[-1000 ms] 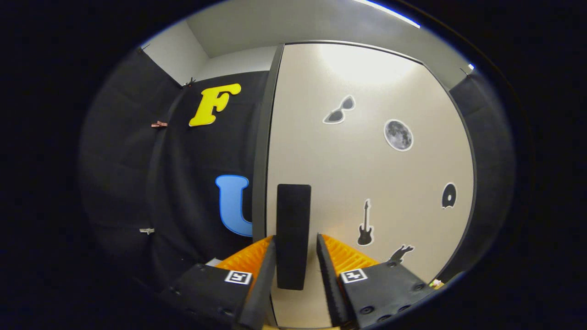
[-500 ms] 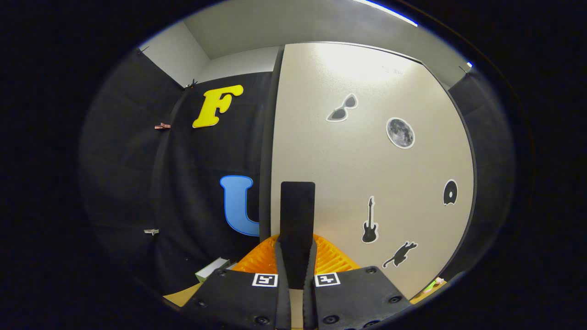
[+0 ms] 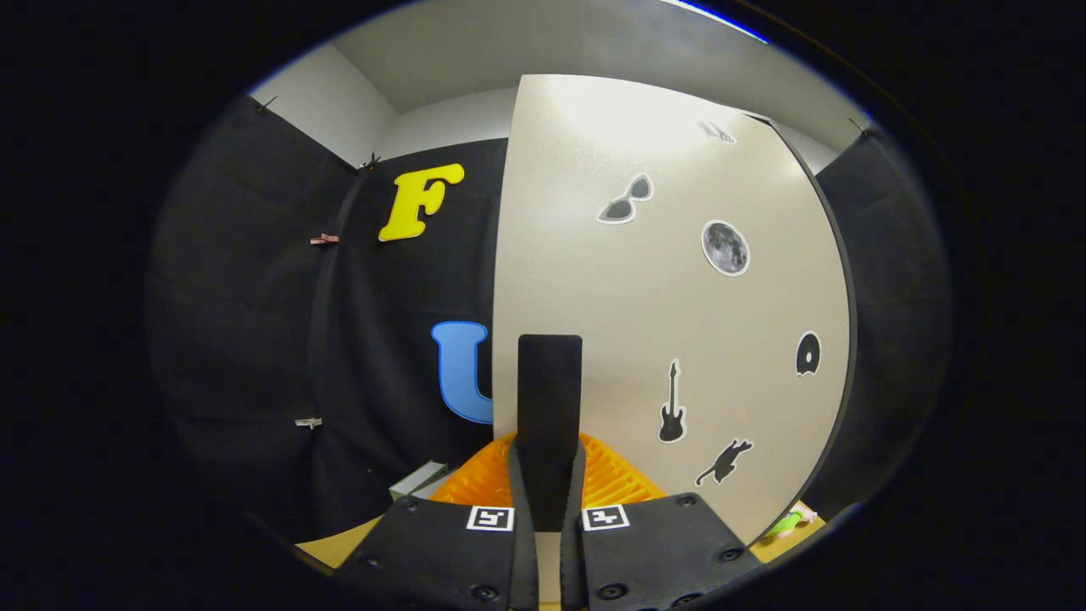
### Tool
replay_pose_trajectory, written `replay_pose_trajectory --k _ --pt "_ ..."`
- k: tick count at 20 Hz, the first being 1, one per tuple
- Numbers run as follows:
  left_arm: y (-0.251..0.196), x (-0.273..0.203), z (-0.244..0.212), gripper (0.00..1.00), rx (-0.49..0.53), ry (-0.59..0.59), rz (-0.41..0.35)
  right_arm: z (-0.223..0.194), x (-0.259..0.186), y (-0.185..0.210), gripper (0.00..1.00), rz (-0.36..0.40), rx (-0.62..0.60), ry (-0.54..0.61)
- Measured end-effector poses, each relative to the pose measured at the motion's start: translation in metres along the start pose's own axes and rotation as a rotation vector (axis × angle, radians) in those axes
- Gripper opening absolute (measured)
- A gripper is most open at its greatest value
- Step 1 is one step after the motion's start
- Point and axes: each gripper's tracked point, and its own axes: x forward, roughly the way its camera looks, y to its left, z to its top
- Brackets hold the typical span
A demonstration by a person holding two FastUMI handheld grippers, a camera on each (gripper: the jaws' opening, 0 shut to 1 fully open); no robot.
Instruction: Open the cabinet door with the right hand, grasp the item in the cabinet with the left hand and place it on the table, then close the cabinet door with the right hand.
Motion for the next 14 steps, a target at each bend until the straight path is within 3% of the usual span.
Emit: replay_pose_trajectory --k 3,14 --pt "-0.013 -0.005 0.0 0.95 0.008 -0.008 -0.039 0.002 -0.039 -0.01 0.14 0.026 0.002 -0.007" --pt "-0.083 -0.012 0.001 0.94 -0.043 -0.014 -0.232 0.012 -0.091 -0.022 0.14 0.113 0.011 0.013"
